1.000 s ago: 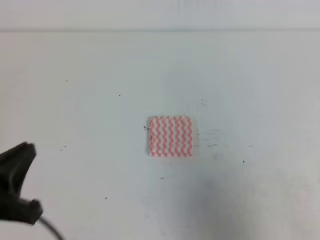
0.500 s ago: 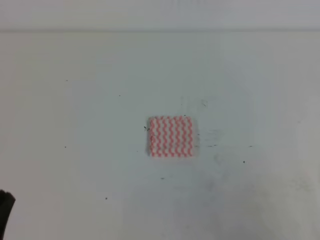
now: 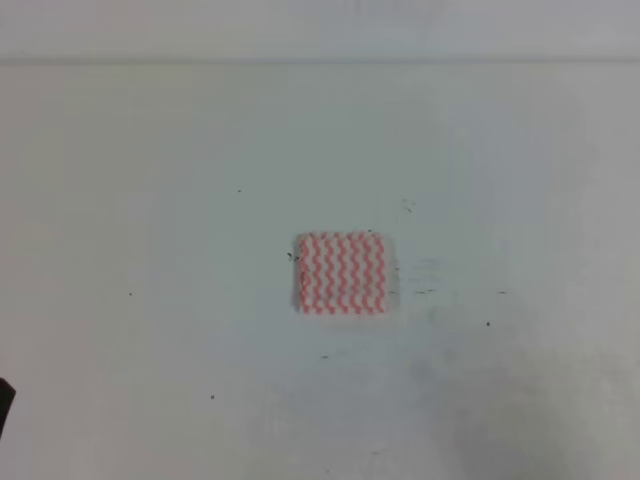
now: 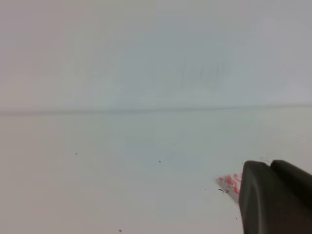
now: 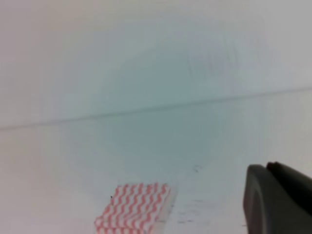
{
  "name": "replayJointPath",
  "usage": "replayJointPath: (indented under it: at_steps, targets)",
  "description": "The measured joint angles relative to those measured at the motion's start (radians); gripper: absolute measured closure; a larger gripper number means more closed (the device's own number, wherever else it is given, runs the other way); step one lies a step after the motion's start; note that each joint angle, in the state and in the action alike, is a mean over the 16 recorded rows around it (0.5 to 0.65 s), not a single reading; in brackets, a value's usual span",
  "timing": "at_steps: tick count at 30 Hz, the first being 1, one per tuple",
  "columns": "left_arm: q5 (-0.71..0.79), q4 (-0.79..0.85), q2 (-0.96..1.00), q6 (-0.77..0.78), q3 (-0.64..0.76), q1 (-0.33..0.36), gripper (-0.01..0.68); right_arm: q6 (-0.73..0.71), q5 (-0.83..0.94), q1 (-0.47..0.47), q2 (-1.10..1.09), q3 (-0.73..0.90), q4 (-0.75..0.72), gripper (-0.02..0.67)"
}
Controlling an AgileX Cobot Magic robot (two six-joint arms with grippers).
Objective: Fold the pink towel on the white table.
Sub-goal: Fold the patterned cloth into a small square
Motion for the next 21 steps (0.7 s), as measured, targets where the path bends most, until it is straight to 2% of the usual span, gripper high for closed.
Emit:
replayJointPath:
  at_steps: [13,21]
  targets:
    - [0.001,-0.001,-0.004,0.000,-0.002,0.000,0.677,0.000,0.011,-0.004,-0.010,0.015,-0.047,0.667]
    - [0.001,-0.001,-0.004,0.000,-0.001,0.000,0.677,0.000,-0.026,-0.076,-0.068,0.050,-0.116,0.667]
